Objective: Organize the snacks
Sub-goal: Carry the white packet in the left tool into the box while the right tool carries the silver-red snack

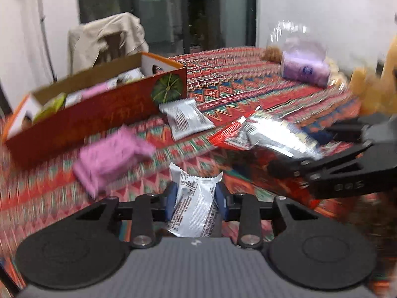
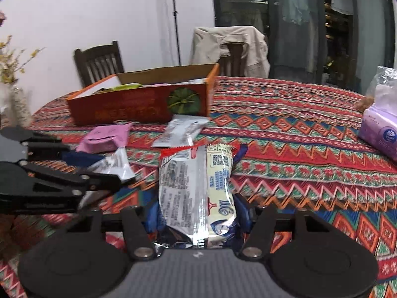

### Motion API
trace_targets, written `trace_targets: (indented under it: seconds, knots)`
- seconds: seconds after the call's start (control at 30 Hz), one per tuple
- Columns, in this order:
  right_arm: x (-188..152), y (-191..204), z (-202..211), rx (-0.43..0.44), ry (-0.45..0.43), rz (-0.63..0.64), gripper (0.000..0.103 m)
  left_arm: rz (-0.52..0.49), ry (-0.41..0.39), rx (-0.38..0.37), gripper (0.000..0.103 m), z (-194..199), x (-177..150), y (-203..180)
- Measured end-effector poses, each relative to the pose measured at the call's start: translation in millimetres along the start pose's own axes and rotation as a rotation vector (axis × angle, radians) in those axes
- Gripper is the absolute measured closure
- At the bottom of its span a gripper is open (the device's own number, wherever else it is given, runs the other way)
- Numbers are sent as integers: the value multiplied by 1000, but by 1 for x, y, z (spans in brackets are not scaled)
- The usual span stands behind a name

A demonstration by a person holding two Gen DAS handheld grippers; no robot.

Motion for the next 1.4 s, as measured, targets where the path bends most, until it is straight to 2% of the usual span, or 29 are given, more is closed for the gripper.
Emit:
trace_targets:
  seconds: [0.23,0.43,0.7,0.8,0.9,1.0,1.07,1.13,1.23,1.4]
  knots:
    - [-34,24,43,79,-20,-10,44,190,-65,-37,70,64,-42,9]
    - [-37,46,56,101,-35,21,44,230,-119,0,70,90,-42,28]
    - [-29,59,57,88,-40,35,44,251,-161,-3,70,99,-39,44]
    - [-15,58,57,80,-87,34,44,226,-194,26,70,105,-13,61]
    - [14,52,54,75,-138,29,44,202,-242,24,70,110,29,84]
    - [60,46,47,100,-197,33,44,197,-253,37,70,99,81,113]
    - [99,43,33,129,-216,38,44,235,-243,42,70,83,116,135]
    - [141,41,9,129,-205,50,44,255,-206,74,70,60,150,155]
    - [194,37,-39,68,-162,72,44,253,-185,147,70,23,193,177]
    - [249,36,-122,12,-29,53,44,324,-89,168,69,-52,233,216]
Point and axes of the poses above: each gripper's, at about its wrist camera, not at the fingertips, and z roughly against the way its jaws point, y to its left, x to its top, the point moved 5 cm from there along -z, roughly the way its jaws point, and after that the axes turned 8 degrees about y, right-handed, at the moved point
